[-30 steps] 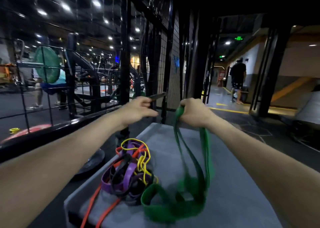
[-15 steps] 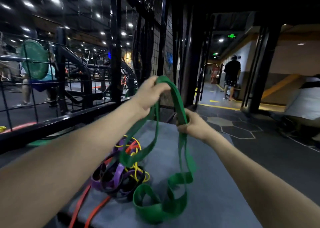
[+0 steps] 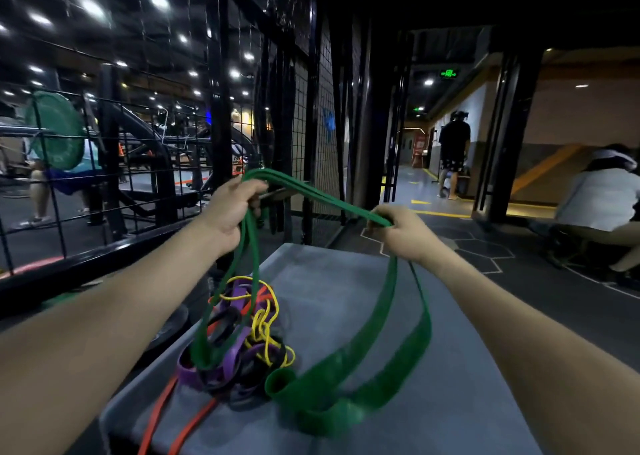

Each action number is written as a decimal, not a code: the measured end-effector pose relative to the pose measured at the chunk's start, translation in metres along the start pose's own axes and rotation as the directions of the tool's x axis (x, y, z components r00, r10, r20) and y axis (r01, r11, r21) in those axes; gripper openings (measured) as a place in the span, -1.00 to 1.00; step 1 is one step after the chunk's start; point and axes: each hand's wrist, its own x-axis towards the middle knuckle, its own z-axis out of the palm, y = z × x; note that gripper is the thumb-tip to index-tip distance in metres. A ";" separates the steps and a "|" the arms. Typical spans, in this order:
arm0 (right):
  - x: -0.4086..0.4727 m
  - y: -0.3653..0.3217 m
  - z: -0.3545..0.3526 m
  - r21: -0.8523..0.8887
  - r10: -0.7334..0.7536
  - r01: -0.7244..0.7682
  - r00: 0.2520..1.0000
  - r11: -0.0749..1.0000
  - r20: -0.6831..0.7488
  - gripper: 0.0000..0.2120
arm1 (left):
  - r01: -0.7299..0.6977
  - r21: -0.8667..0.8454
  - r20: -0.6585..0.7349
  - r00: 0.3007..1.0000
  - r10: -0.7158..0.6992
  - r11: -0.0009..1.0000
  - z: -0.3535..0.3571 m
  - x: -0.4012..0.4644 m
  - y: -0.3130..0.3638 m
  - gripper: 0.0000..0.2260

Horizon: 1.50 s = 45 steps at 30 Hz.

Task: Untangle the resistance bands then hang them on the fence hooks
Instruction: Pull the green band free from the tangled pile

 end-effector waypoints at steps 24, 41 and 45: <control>0.006 -0.035 -0.031 0.015 -0.052 0.051 0.992 0.999 0.114 -0.73 | -0.094 0.132 0.486 0.874 0.019 0.987 0.076 -0.029 -0.008 -0.82; 0.028 -0.055 -0.053 0.244 -0.128 0.140 0.990 0.960 -0.061 -0.94 | -0.018 0.132 0.508 0.860 -0.051 0.991 0.044 -0.012 0.008 -0.88; 0.036 -0.063 -0.060 0.359 -0.096 0.123 0.991 0.925 -0.093 -0.90 | -0.012 0.103 0.521 0.852 -0.044 0.995 0.058 -0.012 0.009 -0.85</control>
